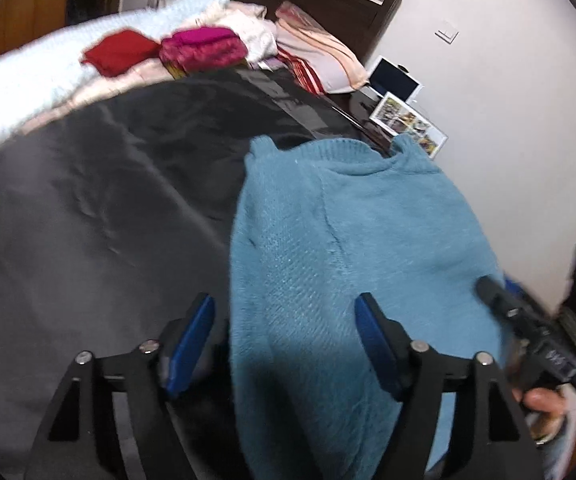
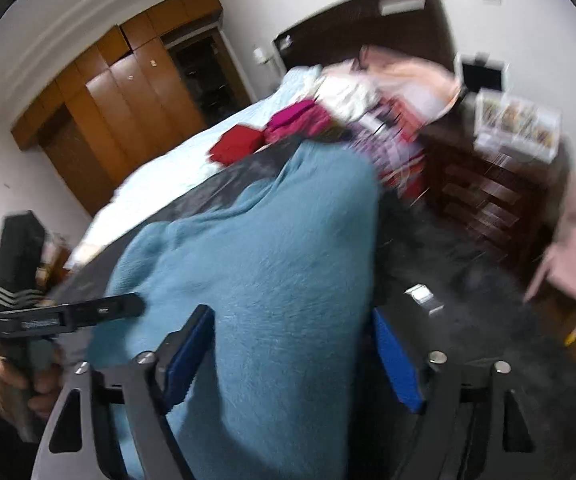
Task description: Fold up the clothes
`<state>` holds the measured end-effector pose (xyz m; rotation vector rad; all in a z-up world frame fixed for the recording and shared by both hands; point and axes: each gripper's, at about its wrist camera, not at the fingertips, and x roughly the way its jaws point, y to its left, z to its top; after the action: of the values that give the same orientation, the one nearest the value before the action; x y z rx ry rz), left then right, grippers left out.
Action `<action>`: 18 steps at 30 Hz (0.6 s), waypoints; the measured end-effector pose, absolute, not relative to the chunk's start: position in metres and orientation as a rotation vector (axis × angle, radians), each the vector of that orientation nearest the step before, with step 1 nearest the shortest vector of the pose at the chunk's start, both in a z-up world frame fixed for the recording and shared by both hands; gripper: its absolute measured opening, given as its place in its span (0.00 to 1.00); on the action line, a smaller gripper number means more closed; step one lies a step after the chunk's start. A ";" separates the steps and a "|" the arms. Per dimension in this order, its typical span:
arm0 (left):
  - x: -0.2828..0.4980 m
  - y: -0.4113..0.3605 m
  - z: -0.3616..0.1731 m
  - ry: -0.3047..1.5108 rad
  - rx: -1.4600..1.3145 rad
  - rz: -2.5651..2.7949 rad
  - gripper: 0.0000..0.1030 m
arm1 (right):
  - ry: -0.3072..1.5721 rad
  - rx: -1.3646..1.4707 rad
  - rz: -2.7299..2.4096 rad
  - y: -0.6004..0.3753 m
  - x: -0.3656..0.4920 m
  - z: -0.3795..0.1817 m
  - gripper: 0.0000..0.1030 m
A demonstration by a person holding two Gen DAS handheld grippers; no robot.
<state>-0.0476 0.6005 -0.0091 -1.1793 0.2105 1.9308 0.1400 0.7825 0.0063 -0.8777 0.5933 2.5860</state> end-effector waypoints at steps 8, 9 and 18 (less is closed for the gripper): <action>0.001 0.597 0.017 0.470 -0.930 2.151 0.76 | 0.251 -0.829 2.640 0.722 0.167 0.032 0.81; 0.005 0.595 0.018 0.473 -0.928 2.153 0.77 | 0.218 -0.851 2.651 0.713 0.167 0.029 0.81; 0.024 0.587 -0.002 0.513 -0.962 2.140 0.77 | -0.057 -1.020 2.530 0.666 0.159 -0.010 1.00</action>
<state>0.0242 0.5875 -0.0022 -0.9619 0.5128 2.1399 0.1590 0.6663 -0.0098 -1.0196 -0.0567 2.5298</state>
